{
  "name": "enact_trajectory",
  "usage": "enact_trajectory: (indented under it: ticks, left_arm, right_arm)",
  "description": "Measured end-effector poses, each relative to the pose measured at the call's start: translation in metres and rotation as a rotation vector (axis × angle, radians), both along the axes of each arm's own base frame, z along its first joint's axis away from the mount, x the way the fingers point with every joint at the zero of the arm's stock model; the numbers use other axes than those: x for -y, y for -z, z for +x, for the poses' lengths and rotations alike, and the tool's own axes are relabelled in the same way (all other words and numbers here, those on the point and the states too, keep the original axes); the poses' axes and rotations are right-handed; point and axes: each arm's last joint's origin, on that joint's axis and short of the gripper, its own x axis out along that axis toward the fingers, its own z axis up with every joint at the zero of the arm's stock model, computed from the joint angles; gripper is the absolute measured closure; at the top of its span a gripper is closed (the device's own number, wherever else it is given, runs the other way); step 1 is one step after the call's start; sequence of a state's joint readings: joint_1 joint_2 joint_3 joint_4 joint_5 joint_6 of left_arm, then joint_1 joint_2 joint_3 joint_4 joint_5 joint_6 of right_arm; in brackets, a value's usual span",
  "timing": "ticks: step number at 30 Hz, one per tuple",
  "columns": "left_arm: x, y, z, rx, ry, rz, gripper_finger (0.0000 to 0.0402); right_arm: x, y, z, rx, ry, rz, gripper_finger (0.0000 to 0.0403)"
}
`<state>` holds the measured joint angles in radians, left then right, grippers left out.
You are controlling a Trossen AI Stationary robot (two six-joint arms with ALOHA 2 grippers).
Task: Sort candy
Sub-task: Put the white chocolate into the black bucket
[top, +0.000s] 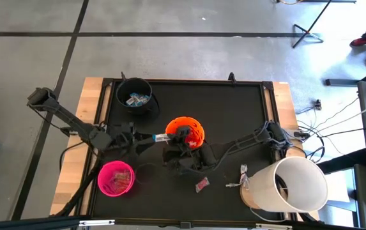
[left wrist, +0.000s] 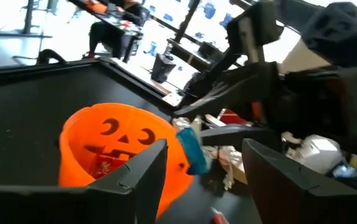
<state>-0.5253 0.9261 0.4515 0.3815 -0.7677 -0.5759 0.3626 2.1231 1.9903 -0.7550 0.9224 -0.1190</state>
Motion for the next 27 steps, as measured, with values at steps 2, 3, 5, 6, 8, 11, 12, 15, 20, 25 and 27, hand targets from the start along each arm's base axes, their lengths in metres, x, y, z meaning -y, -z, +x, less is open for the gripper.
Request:
enact_trajectory:
  ticks: [2, 3, 5, 6, 8, 11, 12, 15, 20, 25, 27]
  left_arm:
    - [-0.003, 0.002, 0.003, -0.001, -0.025, -0.022, 0.0202]
    - [-0.005, 0.003, 0.005, -0.003, -0.031, -0.031, 0.0202]
    - [-0.008, 0.003, 0.007, -0.003, -0.039, -0.039, 0.0202]
    - [-0.009, 0.003, 0.008, 0.003, -0.040, -0.043, 0.0202]
    - [-0.010, 0.003, 0.009, 0.011, -0.045, -0.048, 0.0202]
    - [-0.011, 0.003, 0.011, 0.013, -0.052, -0.050, 0.0202]
    - [-0.011, 0.004, 0.012, 0.013, -0.052, -0.052, 0.0204]
    - [-0.011, 0.005, 0.013, 0.005, -0.053, -0.048, 0.0206]
    - [-0.011, 0.005, 0.013, 0.004, -0.057, -0.044, 0.0216]
    - [-0.011, 0.005, 0.013, -0.005, -0.058, -0.010, 0.0264]
    - [-0.011, 0.005, 0.013, -0.010, -0.071, 0.009, 0.0290]
  right_arm:
    - [0.002, -0.001, 0.002, 0.000, -0.009, -0.001, 0.0331]
    - [0.002, -0.001, 0.002, 0.001, -0.014, 0.001, 0.0331]
    - [0.002, -0.001, 0.003, 0.006, -0.021, 0.007, 0.0331]
    - [0.001, -0.002, 0.003, 0.005, -0.028, 0.004, 0.0331]
    - [0.001, -0.003, 0.004, 0.011, -0.039, -0.002, 0.0331]
    - [0.000, -0.004, 0.006, 0.023, -0.047, -0.004, 0.0331]
    - [0.000, -0.004, 0.006, 0.028, -0.047, -0.004, 0.0331]
    - [-0.001, -0.006, 0.008, 0.041, -0.056, -0.007, 0.0331]
    - [-0.001, -0.007, 0.009, 0.058, -0.057, -0.003, 0.0331]
    - [-0.001, -0.008, 0.009, 0.055, -0.063, -0.011, 0.0331]
    - [-0.001, -0.008, 0.009, 0.054, -0.068, -0.017, 0.0331]
